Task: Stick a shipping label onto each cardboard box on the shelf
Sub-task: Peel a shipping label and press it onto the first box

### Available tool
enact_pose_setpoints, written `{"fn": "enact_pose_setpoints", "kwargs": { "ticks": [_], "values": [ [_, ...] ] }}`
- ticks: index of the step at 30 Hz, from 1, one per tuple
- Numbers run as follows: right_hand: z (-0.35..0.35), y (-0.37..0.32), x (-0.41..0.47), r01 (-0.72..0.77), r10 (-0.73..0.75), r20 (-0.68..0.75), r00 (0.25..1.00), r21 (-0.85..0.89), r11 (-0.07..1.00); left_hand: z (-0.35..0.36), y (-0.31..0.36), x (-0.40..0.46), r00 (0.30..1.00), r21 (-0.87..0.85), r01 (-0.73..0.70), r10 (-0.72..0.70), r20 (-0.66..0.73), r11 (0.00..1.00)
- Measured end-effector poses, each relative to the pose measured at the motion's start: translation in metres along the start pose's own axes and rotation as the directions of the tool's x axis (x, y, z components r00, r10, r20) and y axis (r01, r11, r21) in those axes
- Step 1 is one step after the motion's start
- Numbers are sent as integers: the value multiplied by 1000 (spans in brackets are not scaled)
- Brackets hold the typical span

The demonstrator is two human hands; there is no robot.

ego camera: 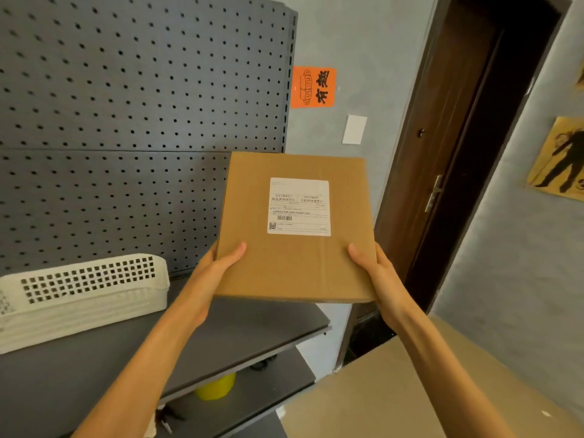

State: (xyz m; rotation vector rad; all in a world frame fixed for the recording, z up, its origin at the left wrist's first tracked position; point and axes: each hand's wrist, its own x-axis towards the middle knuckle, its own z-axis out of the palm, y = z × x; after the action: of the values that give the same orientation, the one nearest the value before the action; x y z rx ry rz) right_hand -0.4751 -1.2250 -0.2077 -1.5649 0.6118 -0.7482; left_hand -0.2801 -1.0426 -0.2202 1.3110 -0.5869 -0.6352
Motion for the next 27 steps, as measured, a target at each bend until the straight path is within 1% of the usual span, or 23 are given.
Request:
{"fn": "enact_pose_setpoints", "kwargs": {
  "ticks": [7, 11, 17, 22, 27],
  "values": [
    [10, 30, 60, -79, 73, 166, 983, 31, 996, -8, -16, 14, 983, 26, 66, -61, -173, 997],
    [15, 50, 87, -158, 147, 258, 955, 21, 987, -7, -32, 20, 949, 23, 140, -127, -288, 990],
    [23, 81, 113, -244, 242, 352, 904, -39, 969, -3, -54, 20, 892, -9, 242, -226, -390, 970],
    [30, 102, 126, -290, 315, 390, 865, -123, 949, -3, -66, 24, 832, 14, 302, -256, -491, 953],
    [36, 114, 139, -324, 365, 407, 837, -170, 931, -3, -70, 32, 785, 6, 359, -298, -543, 933]
  ]
}}
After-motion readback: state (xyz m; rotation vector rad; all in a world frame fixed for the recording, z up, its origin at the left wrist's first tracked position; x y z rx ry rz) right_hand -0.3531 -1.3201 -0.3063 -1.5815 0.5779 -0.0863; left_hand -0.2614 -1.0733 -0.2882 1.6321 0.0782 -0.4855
